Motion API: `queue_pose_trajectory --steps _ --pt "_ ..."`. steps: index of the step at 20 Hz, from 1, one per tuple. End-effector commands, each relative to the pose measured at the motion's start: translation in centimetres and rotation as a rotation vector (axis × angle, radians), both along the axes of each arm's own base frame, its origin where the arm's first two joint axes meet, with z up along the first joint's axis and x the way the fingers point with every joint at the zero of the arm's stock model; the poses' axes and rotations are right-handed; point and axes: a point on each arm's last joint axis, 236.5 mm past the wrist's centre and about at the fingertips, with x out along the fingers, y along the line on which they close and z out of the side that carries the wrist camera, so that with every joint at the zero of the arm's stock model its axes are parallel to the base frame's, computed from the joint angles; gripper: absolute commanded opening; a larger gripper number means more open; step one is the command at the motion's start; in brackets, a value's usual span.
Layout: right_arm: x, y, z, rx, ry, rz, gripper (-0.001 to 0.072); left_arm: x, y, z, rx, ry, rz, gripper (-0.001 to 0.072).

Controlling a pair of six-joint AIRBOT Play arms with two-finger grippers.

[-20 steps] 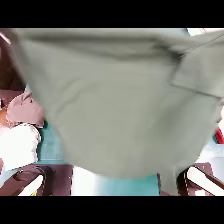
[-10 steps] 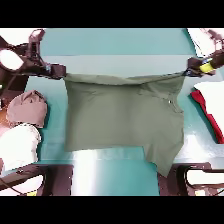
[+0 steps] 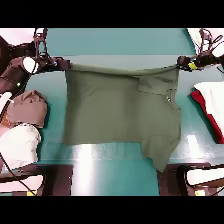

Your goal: Fold the shirts.

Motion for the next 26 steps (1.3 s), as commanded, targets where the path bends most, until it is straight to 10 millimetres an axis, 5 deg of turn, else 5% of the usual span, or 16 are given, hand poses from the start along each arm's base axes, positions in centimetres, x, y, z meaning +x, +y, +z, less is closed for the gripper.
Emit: queue_pose_trajectory --steps 1,6,10,13,14,15,16,21,23,26 --pt "-3.3 0.1 -2.1 -0.024 0.162 0.041 0.0018 -1.7 0.9 -2.9 0.095 0.117 -0.033 0.0023" --pt "-10.1 1.4 -7.8 -0.031 0.436 0.120 0.0019 -7.6 2.8 -7.7 0.226 0.425 -0.086 0.0022" --pt "-12.8 2.0 -10.8 -0.008 0.527 0.126 0.0022 -9.1 3.6 -8.6 0.267 0.495 -0.092 0.0023" --pt "-13.3 3.5 -11.1 0.062 0.539 0.130 0.0024 -10.2 3.7 -10.0 0.268 0.539 -0.096 0.0025" --pt "-13.2 4.4 -10.7 0.097 0.530 0.147 0.0063 -10.8 3.8 -10.6 0.269 0.562 -0.096 0.0238" --pt "-13.1 5.2 -10.2 0.126 0.514 0.164 0.0219 -11.2 3.9 -11.0 0.266 0.582 -0.090 0.0498" --pt "-13.1 5.9 -9.6 0.155 0.503 0.173 0.0373 -11.7 4.2 -11.2 0.277 0.604 -0.089 0.0546" --pt "-14.8 6.4 -4.3 0.135 0.440 0.241 0.0381 -15.8 7.0 -10.8 0.371 0.761 -0.043 0.0545" --pt "-15.7 6.5 -1.8 0.126 0.403 0.253 0.0380 -17.5 6.5 -10.7 0.335 0.775 -0.040 0.0382" --pt "-16.2 6.6 1.3 0.104 0.320 0.258 0.0379 -22.0 4.1 -11.5 0.192 0.806 -0.035 0.0365"
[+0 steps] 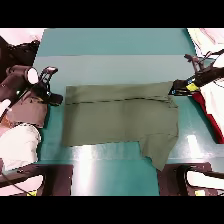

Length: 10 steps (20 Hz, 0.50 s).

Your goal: Fold the shirts.

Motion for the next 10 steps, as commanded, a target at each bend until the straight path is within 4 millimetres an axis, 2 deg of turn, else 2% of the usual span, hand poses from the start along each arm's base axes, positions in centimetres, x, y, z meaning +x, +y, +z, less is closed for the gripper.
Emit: queue_pose_trajectory --steps 1,4,6,10 --pt "-1.0 0.3 3.5 -0.003 -0.080 0.015 0.0379 -5.9 -2.4 -0.9 -0.131 0.073 0.060 0.0366" --pt "-1.2 0.3 5.1 -0.008 -0.127 0.014 0.0379 -11.9 -3.6 -1.8 -0.206 0.118 0.076 0.0367" --pt "-1.4 0.4 5.4 -0.009 -0.137 0.014 0.0378 -14.9 -4.1 -2.4 -0.241 0.138 0.091 0.0367" --pt "-1.8 0.5 5.4 -0.005 -0.120 0.021 0.0378 -17.8 -5.2 -4.1 -0.296 0.191 0.129 0.0367"
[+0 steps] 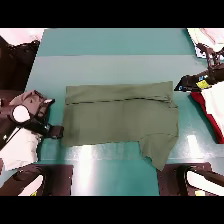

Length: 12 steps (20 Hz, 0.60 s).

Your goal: Fold the shirts.

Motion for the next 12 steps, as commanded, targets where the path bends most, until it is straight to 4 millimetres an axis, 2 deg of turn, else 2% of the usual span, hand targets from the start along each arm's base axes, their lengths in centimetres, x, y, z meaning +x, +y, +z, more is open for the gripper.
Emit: queue_pose_trajectory --steps 1,4,8,12 --pt "-0.7 0.2 0.2 0.002 0.016 0.010 0.0378 -2.7 -1.6 -1.5 -0.080 0.045 0.042 0.0367" --pt "-1.3 0.2 0.0 0.003 0.042 0.020 0.0378 -2.5 -2.3 -2.5 -0.111 0.027 0.074 0.0367" --pt "-1.6 0.3 0.0 0.003 0.052 0.027 0.0378 -4.5 -2.0 -4.3 -0.100 0.087 0.086 0.0368" --pt "-1.7 0.3 0.0 0.003 0.054 0.031 0.0377 -4.7 -1.9 -4.3 -0.095 0.100 0.100 0.0367"
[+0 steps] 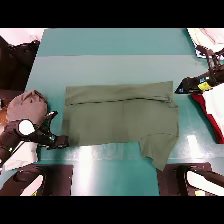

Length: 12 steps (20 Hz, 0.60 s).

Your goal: Fold the shirts.

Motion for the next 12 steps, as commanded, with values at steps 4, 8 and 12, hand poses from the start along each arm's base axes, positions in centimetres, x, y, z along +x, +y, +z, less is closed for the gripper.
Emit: queue_pose_trajectory --steps 4,8,12 --pt "-0.2 0.1 0.0 0.000 0.007 0.005 0.0377 -0.2 -0.6 -0.3 -0.024 0.009 0.024 0.0365" --pt "-0.5 0.1 -0.1 0.001 0.018 0.009 0.0377 0.3 -0.7 -0.2 -0.029 -0.010 0.033 0.0032" --pt "-1.3 0.1 -0.2 -0.001 0.052 0.020 0.0363 1.0 -0.6 0.2 -0.026 -0.036 0.025 0.0022"
